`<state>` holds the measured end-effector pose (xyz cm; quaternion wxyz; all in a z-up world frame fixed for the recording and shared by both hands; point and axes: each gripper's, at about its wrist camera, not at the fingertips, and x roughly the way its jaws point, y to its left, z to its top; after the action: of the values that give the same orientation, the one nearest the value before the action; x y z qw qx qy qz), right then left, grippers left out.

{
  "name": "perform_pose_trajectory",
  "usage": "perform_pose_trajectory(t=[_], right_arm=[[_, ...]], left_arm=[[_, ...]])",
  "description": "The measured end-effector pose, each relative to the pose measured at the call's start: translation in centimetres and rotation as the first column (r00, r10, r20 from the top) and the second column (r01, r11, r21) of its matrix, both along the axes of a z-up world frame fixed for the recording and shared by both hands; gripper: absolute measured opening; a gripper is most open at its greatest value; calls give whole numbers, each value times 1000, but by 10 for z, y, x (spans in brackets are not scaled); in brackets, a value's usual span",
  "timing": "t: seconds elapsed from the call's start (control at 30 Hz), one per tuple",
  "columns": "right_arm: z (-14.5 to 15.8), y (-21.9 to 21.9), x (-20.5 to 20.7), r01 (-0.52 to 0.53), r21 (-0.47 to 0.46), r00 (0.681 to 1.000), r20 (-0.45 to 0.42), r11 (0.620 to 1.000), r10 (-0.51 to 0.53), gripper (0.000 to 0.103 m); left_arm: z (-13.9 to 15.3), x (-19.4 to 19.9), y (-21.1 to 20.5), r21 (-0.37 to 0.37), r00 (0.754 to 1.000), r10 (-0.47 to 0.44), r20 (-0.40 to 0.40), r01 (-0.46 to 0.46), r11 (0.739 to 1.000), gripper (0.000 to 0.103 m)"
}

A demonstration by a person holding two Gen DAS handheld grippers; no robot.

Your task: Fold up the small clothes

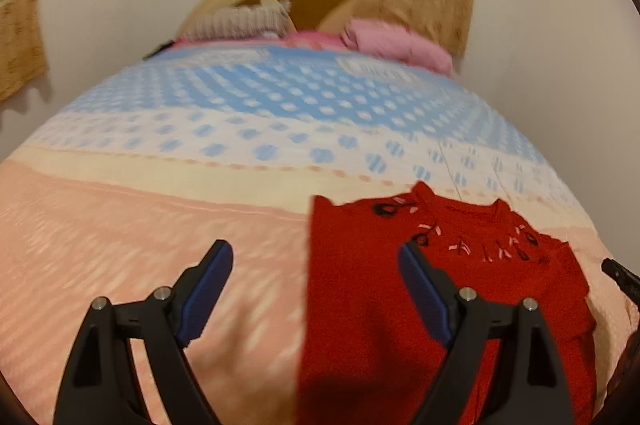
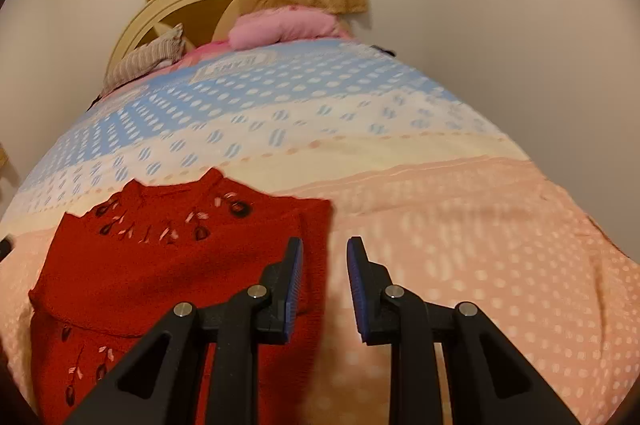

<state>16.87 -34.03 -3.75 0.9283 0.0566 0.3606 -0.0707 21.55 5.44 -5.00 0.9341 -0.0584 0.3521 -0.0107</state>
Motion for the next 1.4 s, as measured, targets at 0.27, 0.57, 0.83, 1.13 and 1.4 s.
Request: perform_pose_trajectory(t=[0.27,0.57,0.83,1.13,1.4], right_arm=[[-20,16,19,-43,-31,996,-85,999,40,24],[-48,11,38,-67,-11,983,-174,998,64,53],[-55,3,0,-9,-1,980,-197,1000,9,23],[-47,-11,-8,10,101,984,-177,995,8,34],[30,-11,-118,12,8,998,69,1000,-13,34]], left_arm=[[-63,57,23,-58,971,127,-202,-141,988,78],[-67,65,25,-29,966,170,-195,-179,983,79],[-67,61,26,-36,969,172,-179,-181,983,79],[-61,62,27,-69,974,101,-201,-117,991,85],[-8,-50,64,-166,994,-108,27,111,980,84]])
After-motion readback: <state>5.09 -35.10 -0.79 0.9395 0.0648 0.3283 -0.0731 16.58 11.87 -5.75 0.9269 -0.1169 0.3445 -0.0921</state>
